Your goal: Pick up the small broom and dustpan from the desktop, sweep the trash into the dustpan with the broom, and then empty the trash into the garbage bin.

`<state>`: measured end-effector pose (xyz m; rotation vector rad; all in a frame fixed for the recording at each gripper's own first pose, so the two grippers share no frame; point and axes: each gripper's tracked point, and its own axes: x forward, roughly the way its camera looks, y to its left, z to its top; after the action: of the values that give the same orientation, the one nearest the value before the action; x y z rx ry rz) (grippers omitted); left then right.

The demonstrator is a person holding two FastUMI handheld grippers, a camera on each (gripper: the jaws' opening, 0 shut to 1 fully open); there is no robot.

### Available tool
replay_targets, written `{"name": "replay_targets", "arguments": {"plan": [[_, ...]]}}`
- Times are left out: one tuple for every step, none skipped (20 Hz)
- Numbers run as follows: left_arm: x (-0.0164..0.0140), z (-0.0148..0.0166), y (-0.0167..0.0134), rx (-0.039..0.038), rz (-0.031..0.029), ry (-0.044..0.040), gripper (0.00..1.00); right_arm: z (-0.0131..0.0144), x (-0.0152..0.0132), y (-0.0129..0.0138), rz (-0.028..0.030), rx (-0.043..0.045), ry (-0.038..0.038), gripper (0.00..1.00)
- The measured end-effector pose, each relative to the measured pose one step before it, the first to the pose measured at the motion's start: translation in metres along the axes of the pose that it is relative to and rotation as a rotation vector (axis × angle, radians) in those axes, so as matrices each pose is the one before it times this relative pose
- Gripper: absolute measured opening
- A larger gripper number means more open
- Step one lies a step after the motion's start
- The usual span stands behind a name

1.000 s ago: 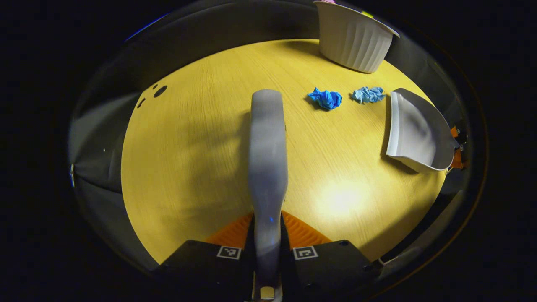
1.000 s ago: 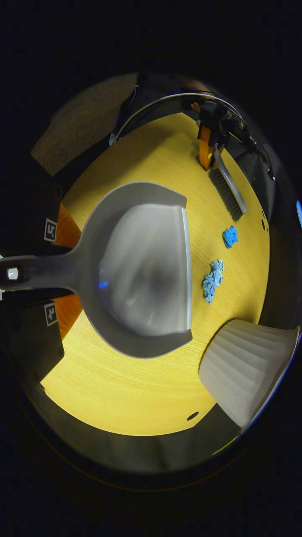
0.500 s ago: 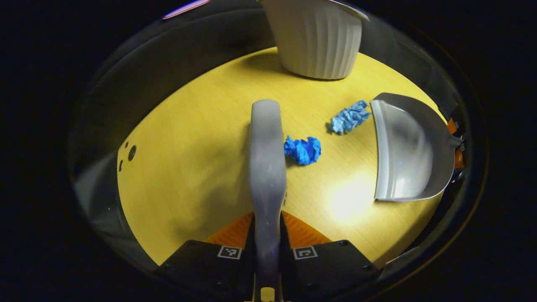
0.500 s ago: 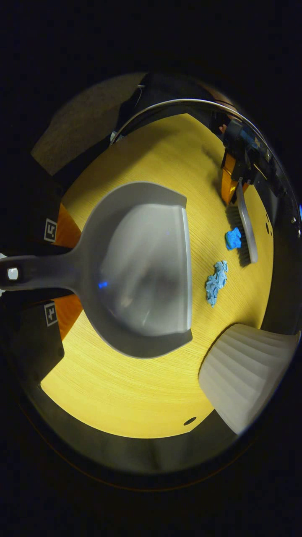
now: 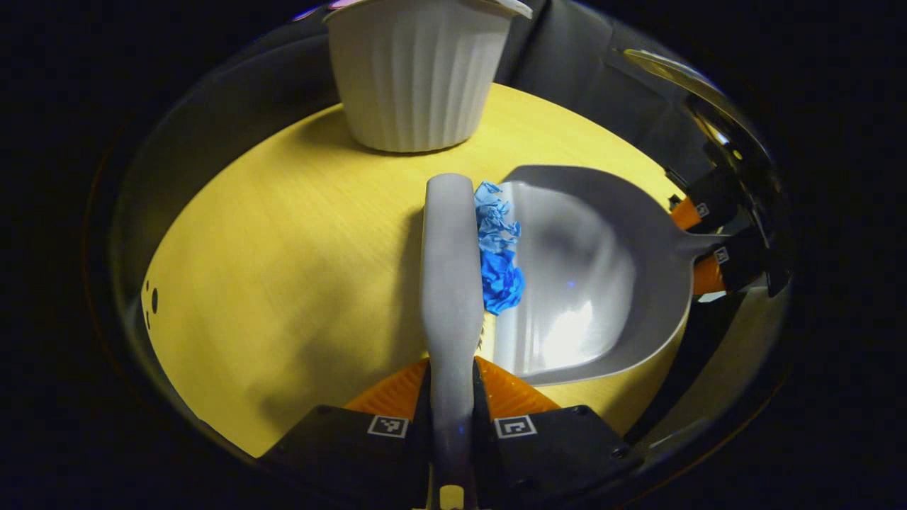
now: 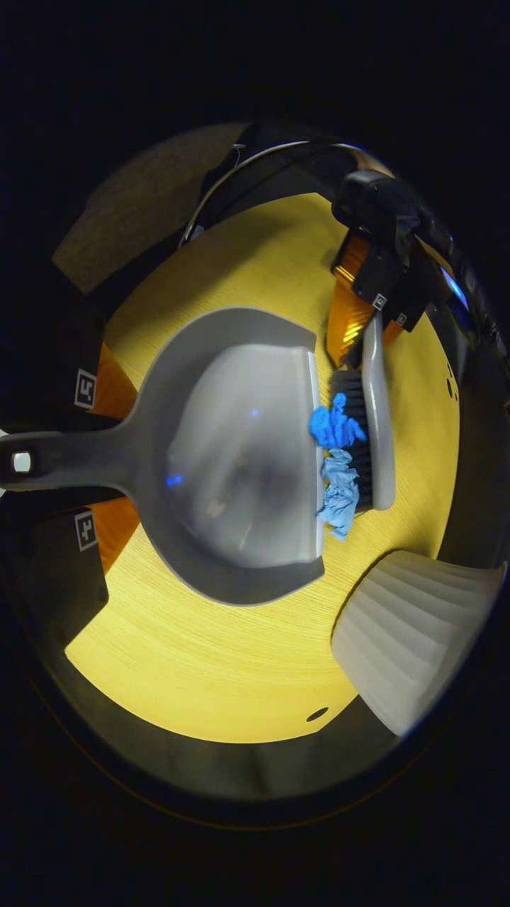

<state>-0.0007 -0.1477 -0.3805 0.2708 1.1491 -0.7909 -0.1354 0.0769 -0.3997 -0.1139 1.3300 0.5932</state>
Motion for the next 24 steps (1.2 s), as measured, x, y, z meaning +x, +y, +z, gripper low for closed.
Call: {"name": "replay_targets", "arguments": {"plan": [[-0.00117,0.00191,-0.00942,-0.00437,-0.01794,-0.01033,0.32,-0.00161,0.0022,-0.00026,-0.00125,-0.00778,-0.00706,0.37],[-0.00221,0.00224,-0.00869,-0.01371,-0.02206,-0.01064,0.3,-0.00009,-0.00101,-0.0003,-0.00305,-0.00242,-0.01727,0.37],[-0.00759,0.0027,-0.00551,-0.01762,-0.01521,-0.00963,0.32,0.00199,-0.00019,-0.0004,-0.00734,0.00191,-0.01421,0.37],[-0.00379,0.00212,-0.00138,-0.01119,0.00726,-0.01349,0.29,-0.00003,0.00171,-0.00093,-0.00997,0.00295,-0.01777,0.37],[-0.00346,0.00043,0.0055,-0.01123,0.02407,-0.0125,0.29,0.00159,-0.00123,-0.00092,-0.00996,0.00827,-0.01708,0.37],[-0.00351,0.00105,0.00685,-0.01724,0.03248,-0.01403,0.29,0.00092,-0.0006,0.00023,-0.00945,0.01394,-0.01895,0.37],[-0.00237,-0.00008,0.00887,-0.02652,0.03412,-0.0155,0.29,0.00131,-0.0019,-0.00099,-0.00968,0.018,-0.01548,0.37],[-0.00444,0.00046,0.00952,-0.03381,0.03306,-0.01316,0.29,0.00029,-0.00384,0.00051,-0.01077,0.02085,-0.0176,0.37],[-0.00825,-0.00121,0.01205,-0.03551,0.02871,-0.00995,0.29,0.00216,-0.00749,-0.00132,-0.00935,0.02356,-0.01223,0.37],[-0.00933,0.00126,0.01568,-0.03432,0.04038,-0.01405,0.29,0.00004,-0.0078,-0.0032,-0.01407,0.02509,-0.00753,0.37],[0.00023,-0.0019,0.00695,-0.03229,0.02825,-0.01477,0.32,-0.00141,-0.00694,-0.00495,-0.02017,0.02471,0.00059,0.37],[-0.00209,-0.00472,0.00672,-0.03496,0.01238,-0.01504,0.29,-0.00354,-0.00671,-0.00536,-0.01939,0.02583,0.00528,0.37],[0.00253,-0.00865,0.00313,-0.02763,0.00711,-0.00823,0.29,-0.00359,-0.00744,-0.00564,-0.01728,0.02732,0.00702,0.37],[-0.00022,-0.00515,0.00665,-0.01435,0.01161,-0.00251,0.32,-0.00336,-0.00417,-0.00455,-0.01498,0.0244,0.00888,0.37],[-0.00275,-0.00451,0.00556,-0.01113,0.00975,0.00222,0.32,-0.00294,-0.00702,-0.00761,-0.01585,0.02095,0.00489,0.37],[-0.0019,-0.00219,0.00305,-0.01608,-0.00151,0.00337,0.29,-0.00248,-0.0109,-0.00873,-0.01518,0.01688,0.00012,0.37],[0.00081,0.00055,-0.00224,-0.01512,-0.00425,0.00353,0.29,0.00239,-0.01104,-0.00741,-0.01542,0.02087,-0.00214,0.37],[0.00168,-0.00108,0.00019,-0.01122,-0.00283,0.00469,0.32,0.00496,-0.017,-0.00708,-0.01147,0.02322,-0.00816,0.37],[0.0007,-0.00063,-0.00095,-0.00865,-0.00248,-0.00639,0.29,0.00768,-0.01715,-0.00649,-0.01146,0.02425,-0.01564,0.37],[0.00038,0.00105,-0.00104,-0.00224,-0.00316,-0.00558,0.29,0.01292,-0.03383,-0.01184,-0.0243,0.03628,-0.02623,0.37],[0.00001,-0.00107,0.00077,0.00185,-0.00152,-0.0044,0.29,0.00935,-0.01476,-0.0098,-0.01511,0.01718,-0.00742,0.37],[0.00011,-0.00022,-0.00004,0.00325,-0.00374,-0.0004,0.29,0.00792,-0.01023,-0.00574,-0.01685,0.01632,-0.00586,0.37],[0.00028,-0.00102,-0.00038,0.00198,-0.00281,-0.00041,0.29,0.01094,-0.00985,-0.00623,-0.01585,0.01763,-0.00598,0.37],[0.00011,-0.00005,-0.0001,-0.00068,-0.00383,0.00328,0.29,0.01164,-0.01088,-0.00905,-0.01569,0.02164,-0.00442,0.37]]}}
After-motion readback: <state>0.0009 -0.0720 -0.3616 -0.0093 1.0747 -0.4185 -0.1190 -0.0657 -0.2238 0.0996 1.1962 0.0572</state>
